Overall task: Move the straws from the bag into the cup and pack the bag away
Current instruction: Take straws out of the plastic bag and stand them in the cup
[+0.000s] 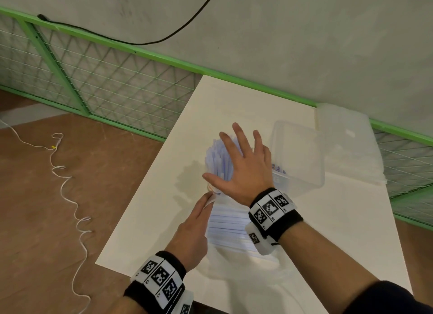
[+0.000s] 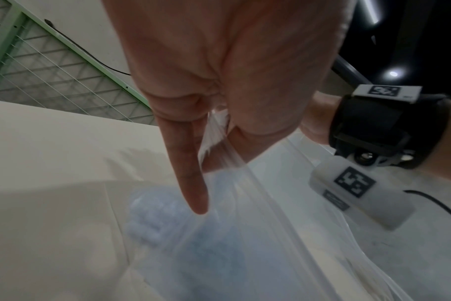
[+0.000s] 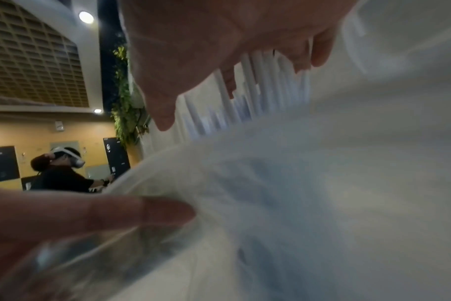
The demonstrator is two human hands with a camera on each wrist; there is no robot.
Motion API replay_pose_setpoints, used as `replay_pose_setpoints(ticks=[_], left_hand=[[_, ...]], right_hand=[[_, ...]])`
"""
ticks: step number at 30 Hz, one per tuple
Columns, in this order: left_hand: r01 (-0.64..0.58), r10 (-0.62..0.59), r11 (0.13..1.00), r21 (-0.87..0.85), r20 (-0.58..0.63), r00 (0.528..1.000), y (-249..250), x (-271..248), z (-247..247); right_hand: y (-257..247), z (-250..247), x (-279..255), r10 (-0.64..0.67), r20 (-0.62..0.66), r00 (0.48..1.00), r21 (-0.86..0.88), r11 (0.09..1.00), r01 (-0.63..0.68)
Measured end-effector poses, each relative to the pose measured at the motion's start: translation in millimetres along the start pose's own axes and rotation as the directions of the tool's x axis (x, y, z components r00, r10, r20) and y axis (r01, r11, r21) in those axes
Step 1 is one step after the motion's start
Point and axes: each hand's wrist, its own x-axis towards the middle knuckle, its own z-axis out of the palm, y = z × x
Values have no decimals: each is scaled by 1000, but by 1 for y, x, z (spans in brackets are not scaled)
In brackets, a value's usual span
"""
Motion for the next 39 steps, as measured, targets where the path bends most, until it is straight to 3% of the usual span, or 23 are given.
replay_pose_setpoints(ticks=[6, 11, 16, 18, 22, 24, 27, 29, 31, 32, 34, 35, 36, 39], left_hand=[[-9, 9, 1000, 25, 12, 1000, 1, 1, -1], [16, -17, 999, 41, 12, 1000, -1, 0, -4], [23, -24, 999, 40, 14, 1000, -2, 1, -5], [18, -18, 999, 37, 14, 1000, -3, 3, -4], [9, -11, 998, 57, 34, 999, -4, 7, -1], [10, -12, 998, 59, 42, 999, -3, 7, 0], [13, -16, 998, 53, 49, 999, -2, 7, 2], [21, -25, 997, 77, 44, 999, -2, 9, 3], [7, -11, 996, 88, 50, 999, -4, 10, 5], [-14, 9, 997, 80, 58, 998, -4, 10, 7], [-47, 42, 997, 56, 80, 996, -3, 10, 10], [-46, 42, 998, 43, 87, 995, -1, 10, 12], [-35, 32, 999, 33, 92, 995, 2, 11, 13], [-29, 25, 999, 41, 104, 994, 10, 12, 19]], right_hand=[[-11, 11, 33, -67, 41, 997, -37, 997, 68], [-3, 29, 44, -205, -177, 963, 81, 972, 222], [8, 21, 45, -201, -279, 939, 228, 936, 268], [12, 19, 47, -180, -233, 956, 256, 937, 239], [10, 16, 44, -184, 2, 983, 23, 983, 184], [5, 8, 40, -173, 47, 984, -17, 985, 174], [-4, -20, 21, -184, -109, 977, 52, 980, 190], [-12, -35, -4, -275, -312, 909, 152, 930, 333], [-16, -30, -42, -373, -363, 854, 234, 850, 471], [-16, -23, -63, -396, -276, 876, 261, 846, 465], [-10, 3, -97, -342, 89, 935, 271, 912, 308], [-3, 21, -112, -271, 281, 921, 220, 952, 213], [4, 41, -125, -197, 393, 898, 135, 978, 156], [18, 81, -151, -74, 456, 887, -33, 994, 100]])
